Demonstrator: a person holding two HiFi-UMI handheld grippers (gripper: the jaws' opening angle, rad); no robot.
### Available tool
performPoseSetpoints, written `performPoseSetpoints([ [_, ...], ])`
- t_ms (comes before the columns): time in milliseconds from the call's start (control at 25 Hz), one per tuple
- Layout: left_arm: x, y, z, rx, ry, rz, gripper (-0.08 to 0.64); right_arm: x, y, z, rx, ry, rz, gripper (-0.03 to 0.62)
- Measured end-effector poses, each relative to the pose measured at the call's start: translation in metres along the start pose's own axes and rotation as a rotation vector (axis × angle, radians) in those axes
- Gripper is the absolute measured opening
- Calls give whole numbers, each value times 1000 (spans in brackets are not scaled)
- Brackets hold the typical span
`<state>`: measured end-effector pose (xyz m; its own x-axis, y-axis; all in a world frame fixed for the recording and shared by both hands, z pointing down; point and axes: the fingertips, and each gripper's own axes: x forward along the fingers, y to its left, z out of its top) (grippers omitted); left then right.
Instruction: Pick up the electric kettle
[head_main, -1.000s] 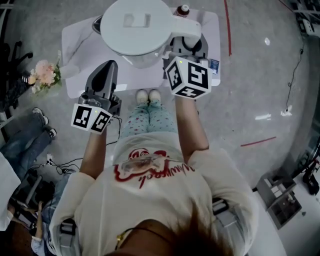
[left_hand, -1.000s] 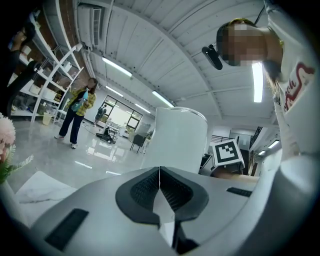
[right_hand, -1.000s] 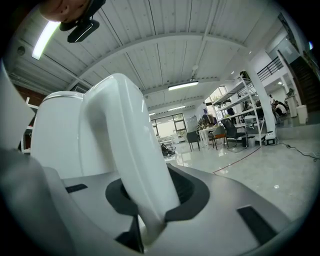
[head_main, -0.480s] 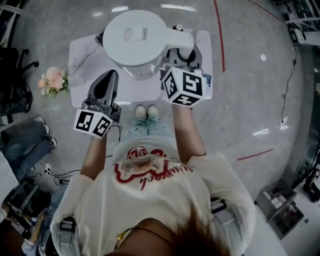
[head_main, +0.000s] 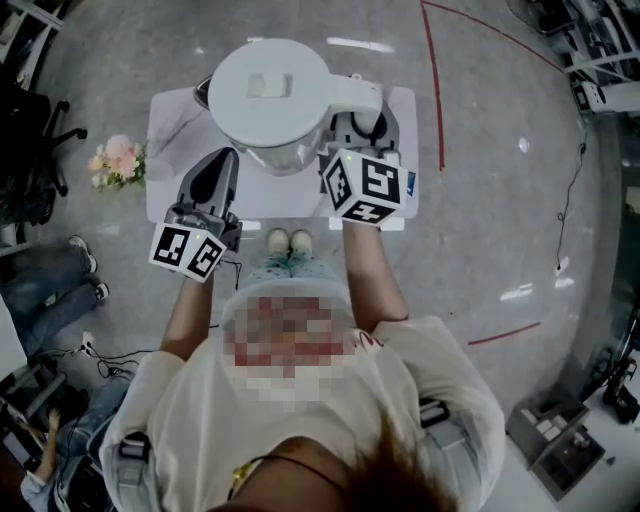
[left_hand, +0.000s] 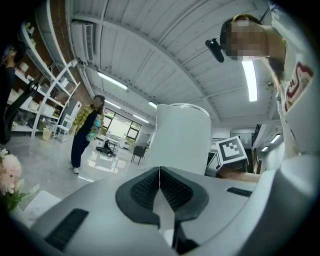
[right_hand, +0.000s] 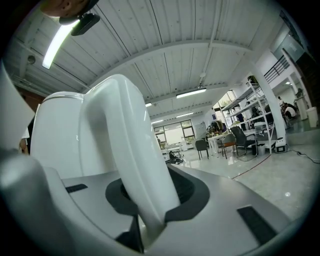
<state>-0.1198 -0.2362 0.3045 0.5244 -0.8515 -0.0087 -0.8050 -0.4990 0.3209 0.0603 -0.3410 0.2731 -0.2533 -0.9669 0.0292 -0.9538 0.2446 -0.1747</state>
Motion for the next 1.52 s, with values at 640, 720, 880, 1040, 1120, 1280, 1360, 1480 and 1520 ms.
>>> performPoseSetpoints([
  [640,-21,-18,33,28,-88,61,12,-21,14,37,16,-36,79,80],
  [720,-22,-24,31,32,-88,64,12,-24,14,38,24,-37,89,80],
  [880,-31,-28,25,35,-90,67,12,-31,18,32,43,-31,104,80],
  [1040,-38,-25,23,29,-98,77,12,-32,23,30,52,-26,114,80],
  [1120,-39,-25,23,28,-97,72,12,-34,23,30,50,-28,114,80],
  [1280,-51,-21,24,33,-102,66,12,-41,32,27,39,-34,113,80],
  [1360,-60,-15,23,33,-103,65,12,-44,40,23,38,-36,111,80],
  [1480,-72,-14,21,33,-97,66,12,-55,47,20,48,-29,106,80],
  [1520,-77,-15,21,33,-98,67,12,-60,48,19,50,-29,103,80],
])
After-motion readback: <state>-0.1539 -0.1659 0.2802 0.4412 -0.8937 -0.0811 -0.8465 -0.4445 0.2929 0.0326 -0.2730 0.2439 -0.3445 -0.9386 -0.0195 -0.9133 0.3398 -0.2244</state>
